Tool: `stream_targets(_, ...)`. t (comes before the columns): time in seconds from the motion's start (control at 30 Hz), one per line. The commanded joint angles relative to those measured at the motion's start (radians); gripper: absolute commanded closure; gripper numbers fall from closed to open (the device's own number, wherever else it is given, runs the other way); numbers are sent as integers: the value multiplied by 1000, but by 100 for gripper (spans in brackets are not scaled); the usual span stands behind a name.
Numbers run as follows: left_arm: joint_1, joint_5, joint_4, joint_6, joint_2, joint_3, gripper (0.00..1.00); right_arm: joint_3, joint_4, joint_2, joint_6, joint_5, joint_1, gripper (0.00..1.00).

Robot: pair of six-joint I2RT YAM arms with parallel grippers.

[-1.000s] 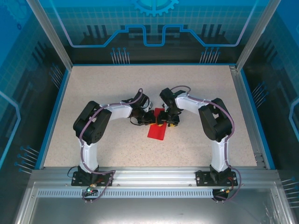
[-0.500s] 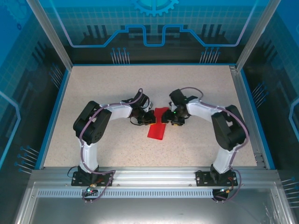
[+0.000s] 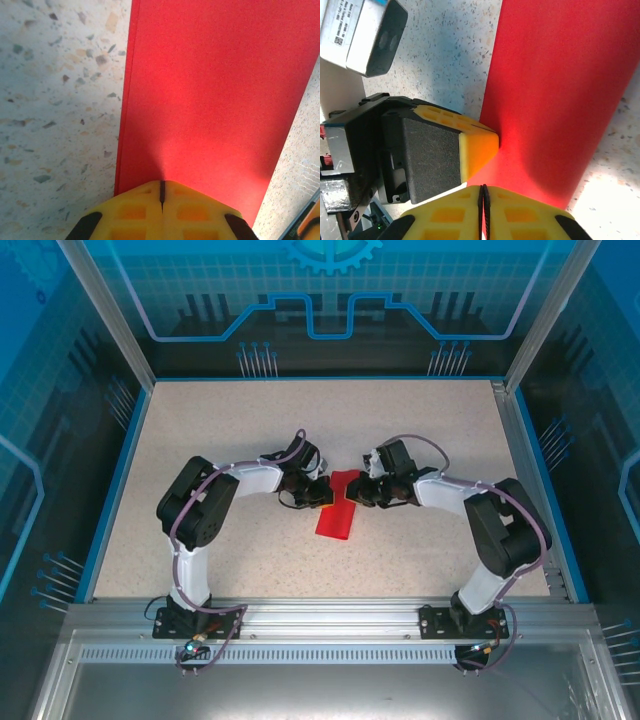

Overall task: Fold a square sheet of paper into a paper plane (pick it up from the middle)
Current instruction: Hold the paper at the center of the table, then fold the square sheet of paper in half at the center of the table.

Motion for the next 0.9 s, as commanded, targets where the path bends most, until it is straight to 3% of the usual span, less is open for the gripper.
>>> stream_targets(0.0, -12, -36, -32, -7, 14, -26, 100, -26, 87, 37, 31, -42, 9, 90)
stream_targets(0.87, -12, -39, -38, 1, 21, -34, 100, -125, 52, 130, -80, 0, -63, 90)
